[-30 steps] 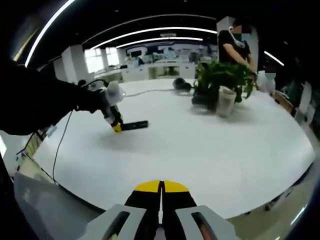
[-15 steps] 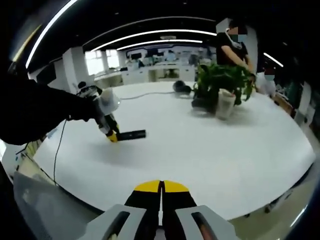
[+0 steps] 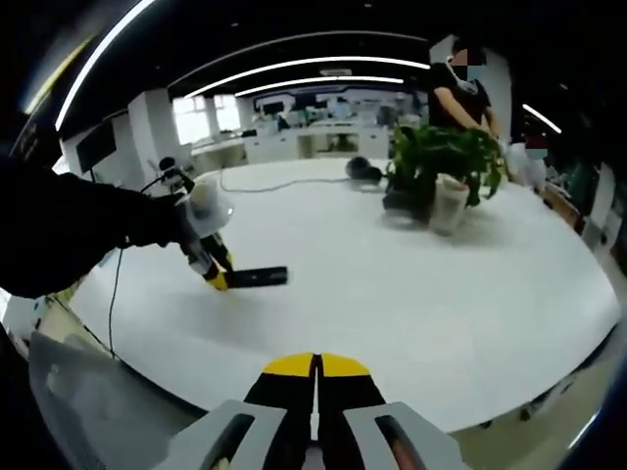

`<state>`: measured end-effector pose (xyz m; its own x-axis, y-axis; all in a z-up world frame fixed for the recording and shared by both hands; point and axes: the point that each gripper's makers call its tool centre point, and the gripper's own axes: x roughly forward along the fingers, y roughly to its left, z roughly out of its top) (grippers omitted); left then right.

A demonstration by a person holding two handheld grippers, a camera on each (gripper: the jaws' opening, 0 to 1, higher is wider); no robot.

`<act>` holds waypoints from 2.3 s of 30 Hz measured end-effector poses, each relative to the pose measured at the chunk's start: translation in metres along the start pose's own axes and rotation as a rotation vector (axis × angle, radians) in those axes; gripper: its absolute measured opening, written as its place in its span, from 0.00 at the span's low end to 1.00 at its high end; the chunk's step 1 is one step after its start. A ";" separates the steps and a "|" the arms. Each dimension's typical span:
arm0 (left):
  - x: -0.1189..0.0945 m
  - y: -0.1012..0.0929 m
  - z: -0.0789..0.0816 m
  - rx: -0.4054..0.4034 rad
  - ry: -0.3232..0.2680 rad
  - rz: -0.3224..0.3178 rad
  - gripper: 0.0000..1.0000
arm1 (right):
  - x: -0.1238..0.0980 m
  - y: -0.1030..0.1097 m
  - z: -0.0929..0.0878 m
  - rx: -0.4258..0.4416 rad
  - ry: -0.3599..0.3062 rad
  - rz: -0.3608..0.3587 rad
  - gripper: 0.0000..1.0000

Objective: Press the specified remote control buttons in sequence, fully releasing each button before pressing the next.

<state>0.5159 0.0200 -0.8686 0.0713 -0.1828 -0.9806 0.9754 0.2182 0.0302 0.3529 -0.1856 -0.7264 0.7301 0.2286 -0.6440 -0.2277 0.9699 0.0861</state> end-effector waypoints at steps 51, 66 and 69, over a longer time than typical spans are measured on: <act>-0.008 -0.111 -0.022 0.035 -0.003 -0.010 0.24 | -0.006 0.082 0.032 -0.146 0.020 0.283 0.00; -0.010 -0.141 -0.027 0.051 -0.049 -0.016 0.24 | 0.034 0.092 0.073 -0.188 0.079 0.337 0.00; -0.011 -0.146 -0.027 0.036 -0.058 -0.015 0.24 | 0.047 0.086 0.087 -0.234 0.023 0.286 0.00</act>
<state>0.3669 0.0163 -0.8679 0.0676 -0.2412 -0.9681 0.9832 0.1807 0.0237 0.4239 -0.0841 -0.6836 0.6020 0.4828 -0.6360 -0.5631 0.8214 0.0907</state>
